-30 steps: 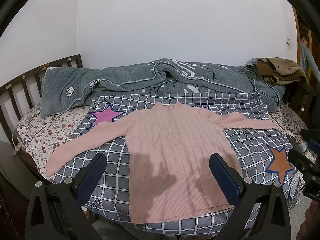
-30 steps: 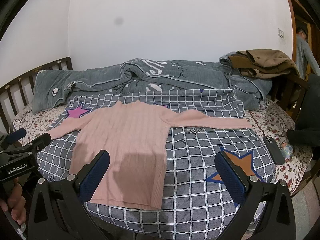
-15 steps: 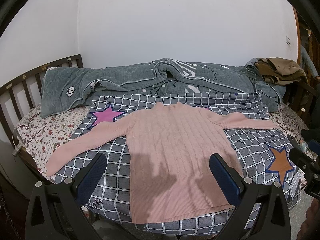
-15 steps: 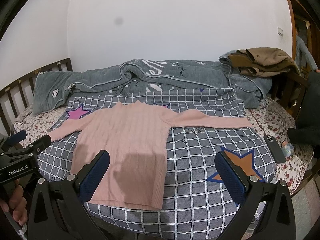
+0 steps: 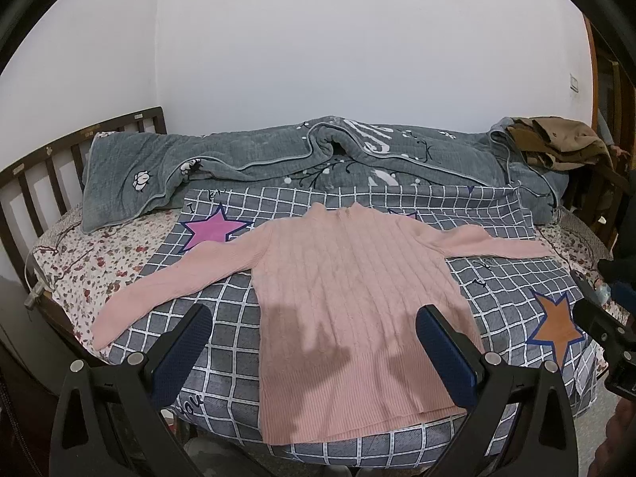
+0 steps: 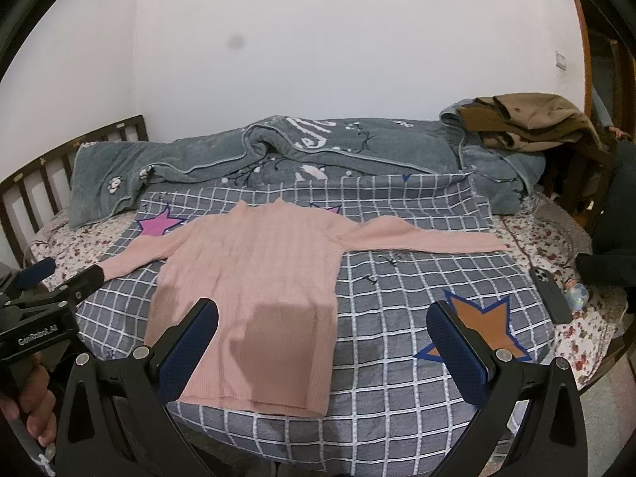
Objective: Fold small clothes
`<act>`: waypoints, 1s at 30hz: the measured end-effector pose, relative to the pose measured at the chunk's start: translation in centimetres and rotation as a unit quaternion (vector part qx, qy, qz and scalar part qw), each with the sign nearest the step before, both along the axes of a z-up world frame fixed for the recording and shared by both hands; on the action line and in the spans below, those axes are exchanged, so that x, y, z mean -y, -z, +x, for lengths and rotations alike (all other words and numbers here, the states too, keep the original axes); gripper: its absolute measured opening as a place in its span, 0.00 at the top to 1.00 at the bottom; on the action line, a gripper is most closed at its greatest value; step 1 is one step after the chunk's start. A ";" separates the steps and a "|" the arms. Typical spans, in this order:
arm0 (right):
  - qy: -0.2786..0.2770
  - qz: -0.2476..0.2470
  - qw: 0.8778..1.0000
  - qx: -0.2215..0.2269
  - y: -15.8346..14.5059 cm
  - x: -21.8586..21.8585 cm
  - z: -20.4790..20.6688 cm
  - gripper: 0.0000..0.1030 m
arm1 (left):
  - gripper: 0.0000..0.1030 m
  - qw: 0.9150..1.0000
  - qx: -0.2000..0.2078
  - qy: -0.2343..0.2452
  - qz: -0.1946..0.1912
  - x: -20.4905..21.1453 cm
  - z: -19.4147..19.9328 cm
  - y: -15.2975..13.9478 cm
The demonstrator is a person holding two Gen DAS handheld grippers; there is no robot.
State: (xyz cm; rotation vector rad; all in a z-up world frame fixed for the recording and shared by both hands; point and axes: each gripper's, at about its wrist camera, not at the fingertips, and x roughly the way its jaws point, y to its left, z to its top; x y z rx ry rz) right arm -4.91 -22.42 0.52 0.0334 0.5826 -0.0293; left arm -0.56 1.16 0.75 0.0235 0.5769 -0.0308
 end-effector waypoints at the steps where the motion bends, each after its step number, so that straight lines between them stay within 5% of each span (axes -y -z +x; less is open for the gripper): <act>1: 0.000 0.001 1.000 0.000 0.1 0.0 -0.1 0.00 | 0.00 1.000 0.000 0.000 -0.001 -0.1 -0.1 -0.1; 22: -0.003 -0.002 1.000 -0.006 0.2 -0.3 0.0 0.00 | 0.00 1.000 0.005 -0.001 -0.003 -0.2 -0.1 -0.4; 30: -0.006 -0.018 1.000 -0.001 1.5 -1.0 1.4 0.00 | 0.00 0.999 -0.025 -0.002 -0.044 -2.6 2.5 2.1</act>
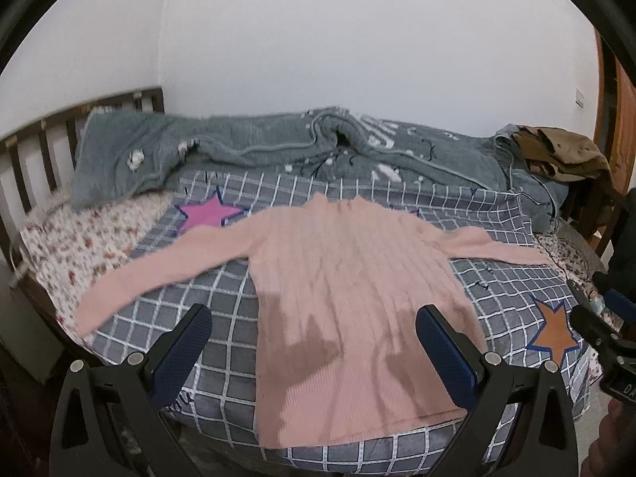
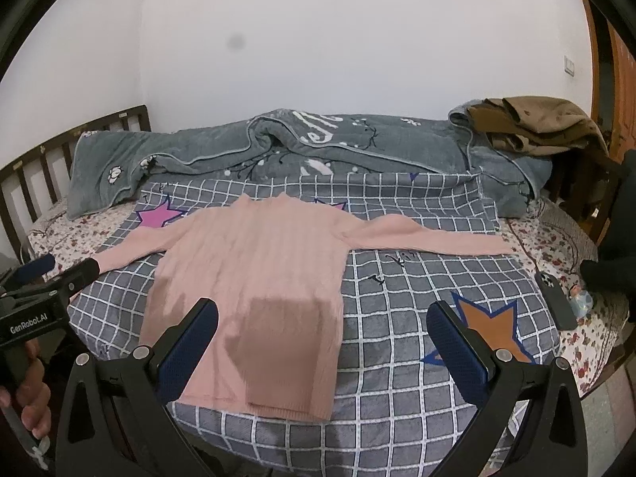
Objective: Fold small clothes
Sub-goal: 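Grasp the sweater sleeve with the left gripper and lift it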
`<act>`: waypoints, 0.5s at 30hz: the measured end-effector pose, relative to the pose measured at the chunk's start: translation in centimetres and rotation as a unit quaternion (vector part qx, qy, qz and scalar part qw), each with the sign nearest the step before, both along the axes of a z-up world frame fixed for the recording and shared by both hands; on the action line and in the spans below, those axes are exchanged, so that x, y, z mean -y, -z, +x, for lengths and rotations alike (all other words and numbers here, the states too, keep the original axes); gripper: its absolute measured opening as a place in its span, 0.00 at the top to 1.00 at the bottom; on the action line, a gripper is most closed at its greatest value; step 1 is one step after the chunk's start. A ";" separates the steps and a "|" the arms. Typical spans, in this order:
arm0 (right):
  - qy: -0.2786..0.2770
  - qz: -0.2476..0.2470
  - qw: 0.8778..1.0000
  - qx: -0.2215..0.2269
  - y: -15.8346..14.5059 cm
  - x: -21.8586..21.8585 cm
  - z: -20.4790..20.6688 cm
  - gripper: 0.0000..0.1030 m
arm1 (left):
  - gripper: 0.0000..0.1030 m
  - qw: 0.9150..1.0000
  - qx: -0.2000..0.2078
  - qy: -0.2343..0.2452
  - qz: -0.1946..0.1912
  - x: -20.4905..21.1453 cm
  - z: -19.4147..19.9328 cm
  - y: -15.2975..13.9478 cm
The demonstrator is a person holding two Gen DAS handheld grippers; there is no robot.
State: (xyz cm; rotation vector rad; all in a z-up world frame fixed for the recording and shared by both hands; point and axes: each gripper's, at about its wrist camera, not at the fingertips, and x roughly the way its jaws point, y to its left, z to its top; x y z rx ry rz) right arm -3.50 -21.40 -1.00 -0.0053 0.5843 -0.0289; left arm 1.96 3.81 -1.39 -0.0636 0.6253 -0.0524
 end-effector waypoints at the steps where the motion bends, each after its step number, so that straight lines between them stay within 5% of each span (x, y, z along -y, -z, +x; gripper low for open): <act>1: -0.001 0.001 1.000 0.003 0.2 0.0 0.1 0.00 | 0.00 1.000 -0.006 -0.003 -0.005 -0.5 0.5 0.7; 9: -0.039 -0.015 0.999 0.015 4.1 -1.4 2.9 0.00 | 0.01 0.994 -0.053 -0.056 -0.075 -8.2 5.0 7.8; 15: -0.044 0.011 0.998 -0.054 7.8 -2.1 8.0 0.00 | 0.05 0.981 -0.078 -0.120 -0.130 -16.1 7.6 12.4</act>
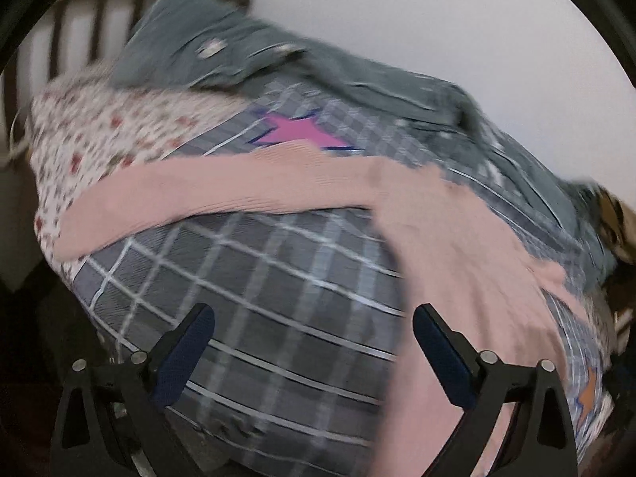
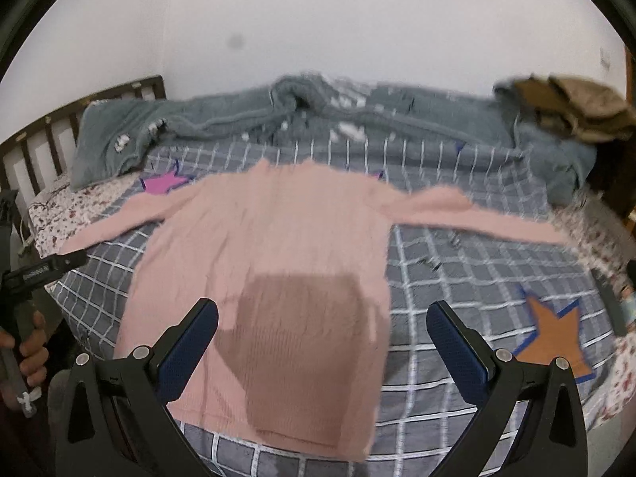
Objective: Fold small clothes
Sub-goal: 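Grasp the sweater sleeve with the left gripper and lift it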
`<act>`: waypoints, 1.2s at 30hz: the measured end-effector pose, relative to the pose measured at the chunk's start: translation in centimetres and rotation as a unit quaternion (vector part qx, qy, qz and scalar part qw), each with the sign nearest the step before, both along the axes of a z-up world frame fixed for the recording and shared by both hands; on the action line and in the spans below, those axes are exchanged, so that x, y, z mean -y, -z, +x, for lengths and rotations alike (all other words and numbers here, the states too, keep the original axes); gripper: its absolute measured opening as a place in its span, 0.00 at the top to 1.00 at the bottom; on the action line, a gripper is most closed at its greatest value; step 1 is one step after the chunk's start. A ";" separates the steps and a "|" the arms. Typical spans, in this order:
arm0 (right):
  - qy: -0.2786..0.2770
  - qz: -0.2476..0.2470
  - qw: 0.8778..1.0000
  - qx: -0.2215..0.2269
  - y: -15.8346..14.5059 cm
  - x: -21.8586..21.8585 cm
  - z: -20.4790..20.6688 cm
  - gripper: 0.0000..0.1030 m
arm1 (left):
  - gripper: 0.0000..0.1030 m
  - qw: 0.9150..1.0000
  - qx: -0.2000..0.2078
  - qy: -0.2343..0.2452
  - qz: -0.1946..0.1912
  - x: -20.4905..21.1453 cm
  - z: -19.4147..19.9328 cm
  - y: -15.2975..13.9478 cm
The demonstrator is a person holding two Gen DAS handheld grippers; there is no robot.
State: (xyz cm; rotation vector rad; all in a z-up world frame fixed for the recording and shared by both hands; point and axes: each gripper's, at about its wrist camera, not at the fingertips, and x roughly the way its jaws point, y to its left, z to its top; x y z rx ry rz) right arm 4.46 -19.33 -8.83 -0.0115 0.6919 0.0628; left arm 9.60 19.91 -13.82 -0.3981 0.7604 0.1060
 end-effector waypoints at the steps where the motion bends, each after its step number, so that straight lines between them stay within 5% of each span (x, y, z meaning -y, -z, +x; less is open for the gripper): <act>1: 0.001 0.003 1.000 -0.006 0.4 0.0 0.5 0.00 | 0.07 1.000 -0.004 -0.014 -0.013 -1.4 0.4 0.7; 9: 0.015 0.002 1.000 -0.006 2.0 -0.9 3.8 0.04 | 0.26 0.989 -0.022 -0.106 -0.101 -11.8 2.5 5.2; 19: -0.004 0.003 1.000 -0.008 1.8 -2.9 7.1 0.05 | 0.38 0.979 -0.004 -0.151 -0.138 -15.8 4.1 6.6; 22: -0.009 0.004 1.000 -0.004 1.8 -3.1 7.3 0.05 | 0.54 0.974 -0.008 -0.184 -0.131 -16.3 4.0 6.4; 25: -0.013 0.004 1.000 0.002 1.9 -2.8 7.2 0.05 | 0.87 0.976 -0.006 -0.194 -0.094 -16.3 4.2 5.4; 29: -0.014 0.003 1.000 0.007 2.0 -1.5 6.9 0.05 | 0.89 0.980 -0.007 -0.193 -0.053 -15.6 4.9 3.2; 36: -0.007 0.011 0.999 0.030 1.6 2.6 6.3 0.05 | 0.90 0.990 0.047 -0.136 0.010 -8.9 8.2 -5.2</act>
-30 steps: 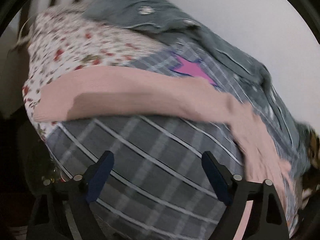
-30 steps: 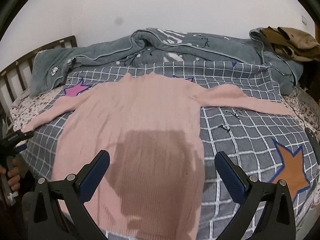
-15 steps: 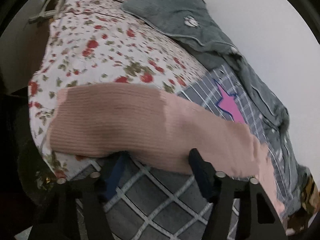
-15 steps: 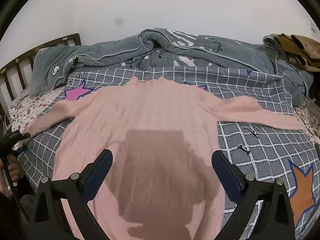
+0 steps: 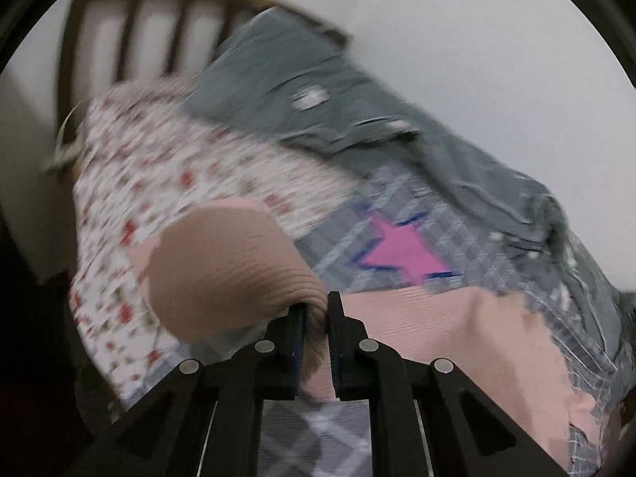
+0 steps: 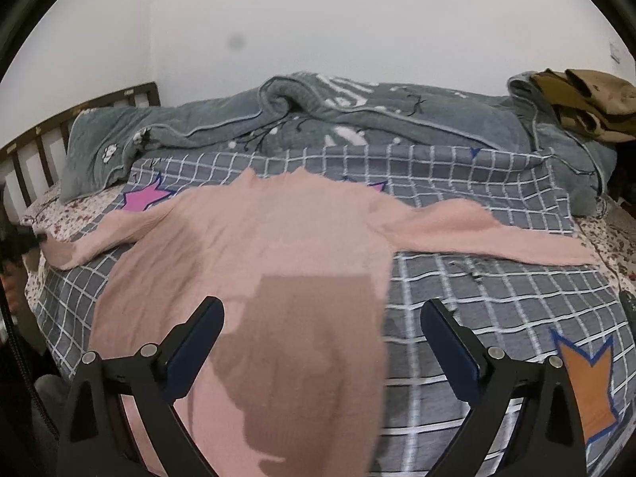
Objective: Fold small clothes
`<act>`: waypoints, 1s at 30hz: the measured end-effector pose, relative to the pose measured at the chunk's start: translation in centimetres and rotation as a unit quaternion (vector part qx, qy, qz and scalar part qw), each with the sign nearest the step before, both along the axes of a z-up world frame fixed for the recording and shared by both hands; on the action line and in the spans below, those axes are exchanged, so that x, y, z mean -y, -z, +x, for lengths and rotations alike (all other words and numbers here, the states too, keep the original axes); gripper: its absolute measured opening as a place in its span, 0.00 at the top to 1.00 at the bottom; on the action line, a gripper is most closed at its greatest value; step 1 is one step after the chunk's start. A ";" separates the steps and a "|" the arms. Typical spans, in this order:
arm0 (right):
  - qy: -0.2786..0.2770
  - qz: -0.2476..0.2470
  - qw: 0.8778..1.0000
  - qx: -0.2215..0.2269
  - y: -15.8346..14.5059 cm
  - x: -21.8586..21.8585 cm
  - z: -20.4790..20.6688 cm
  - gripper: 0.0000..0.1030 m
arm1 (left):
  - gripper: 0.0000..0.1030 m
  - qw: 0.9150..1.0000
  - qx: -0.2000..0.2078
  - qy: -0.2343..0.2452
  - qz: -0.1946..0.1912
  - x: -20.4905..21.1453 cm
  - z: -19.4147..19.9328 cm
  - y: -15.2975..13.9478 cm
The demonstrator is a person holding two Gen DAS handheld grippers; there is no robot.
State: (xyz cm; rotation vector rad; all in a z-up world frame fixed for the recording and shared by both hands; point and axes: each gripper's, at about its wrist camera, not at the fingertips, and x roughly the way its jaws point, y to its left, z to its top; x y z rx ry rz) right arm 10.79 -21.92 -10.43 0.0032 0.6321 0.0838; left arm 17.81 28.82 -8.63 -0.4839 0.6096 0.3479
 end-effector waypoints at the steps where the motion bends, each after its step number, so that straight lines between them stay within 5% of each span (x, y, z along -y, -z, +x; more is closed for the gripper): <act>1: 0.003 0.002 1.000 0.004 -0.1 0.7 0.0 0.05 | 0.90 1.000 0.006 0.010 0.006 1.2 0.5 -0.9; 10: 0.044 0.013 0.999 0.021 -0.1 8.0 -1.3 0.05 | 0.90 0.982 0.038 0.178 0.056 20.6 7.5 -6.7; 17: 0.067 0.017 0.998 0.004 1.1 12.5 -3.4 0.05 | 0.90 0.954 0.002 0.292 0.073 36.6 11.3 -2.3; 22: 0.081 0.011 0.997 -0.012 3.2 13.6 -4.6 0.05 | 0.87 0.936 -0.054 0.338 0.085 43.2 12.1 2.7; 25: 0.079 0.004 0.997 -0.021 4.2 13.4 -4.8 0.05 | 0.78 0.925 -0.074 0.363 0.086 44.7 11.9 4.3; 27: 0.070 -0.002 0.997 -0.026 4.8 13.0 -4.6 0.05 | 0.73 0.925 -0.075 0.359 0.097 44.5 11.8 4.3; 30: 0.057 -0.008 0.998 -0.030 5.2 12.1 -4.0 0.05 | 0.34 0.938 -0.053 0.332 0.084 40.9 11.2 3.3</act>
